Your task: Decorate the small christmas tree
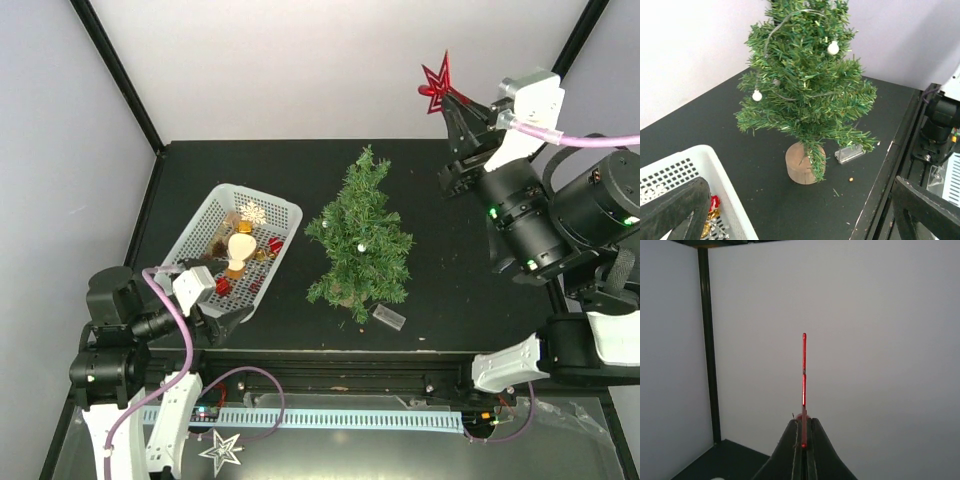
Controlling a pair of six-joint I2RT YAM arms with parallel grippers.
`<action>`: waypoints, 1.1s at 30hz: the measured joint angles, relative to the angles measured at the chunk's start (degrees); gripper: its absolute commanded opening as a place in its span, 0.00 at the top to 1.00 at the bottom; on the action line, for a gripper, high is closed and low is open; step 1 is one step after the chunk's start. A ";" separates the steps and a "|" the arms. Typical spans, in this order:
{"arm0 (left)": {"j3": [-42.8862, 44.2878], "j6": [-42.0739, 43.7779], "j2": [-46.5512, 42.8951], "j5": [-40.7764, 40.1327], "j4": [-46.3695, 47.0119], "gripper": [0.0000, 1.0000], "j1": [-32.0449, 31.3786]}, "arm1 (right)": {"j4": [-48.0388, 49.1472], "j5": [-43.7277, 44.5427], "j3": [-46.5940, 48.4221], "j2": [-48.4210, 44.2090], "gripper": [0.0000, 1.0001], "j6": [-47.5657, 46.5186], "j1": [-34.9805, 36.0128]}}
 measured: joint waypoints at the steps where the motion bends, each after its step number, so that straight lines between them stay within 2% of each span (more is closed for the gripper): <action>1: 0.00 0.72 -0.04 0.87 -0.17 0.01 -0.04 | -2.27 -2.05 0.02 -0.68 0.99 2.73 -1.42; 7: -0.31 4.17 0.83 3.17 -1.22 0.01 -0.20 | -13.22 -17.16 -4.39 -2.40 0.99 16.31 -11.37; 13: -1.09 4.96 0.79 3.19 -1.22 0.01 -0.26 | -20.65 -26.91 -2.64 4.09 0.99 23.43 -17.64; 17: -1.09 5.46 0.79 3.26 -1.25 0.01 -0.61 | -25.20 -29.55 4.28 10.43 0.99 25.99 -19.10; 20: -1.09 5.57 0.79 3.28 -1.22 0.01 -0.83 | -27.65 -30.16 5.60 11.43 0.99 27.61 -20.02; 33: -1.09 5.57 0.79 3.23 -1.20 0.01 -1.92 | -30.99 -32.70 6.49 6.03 0.99 30.56 -20.68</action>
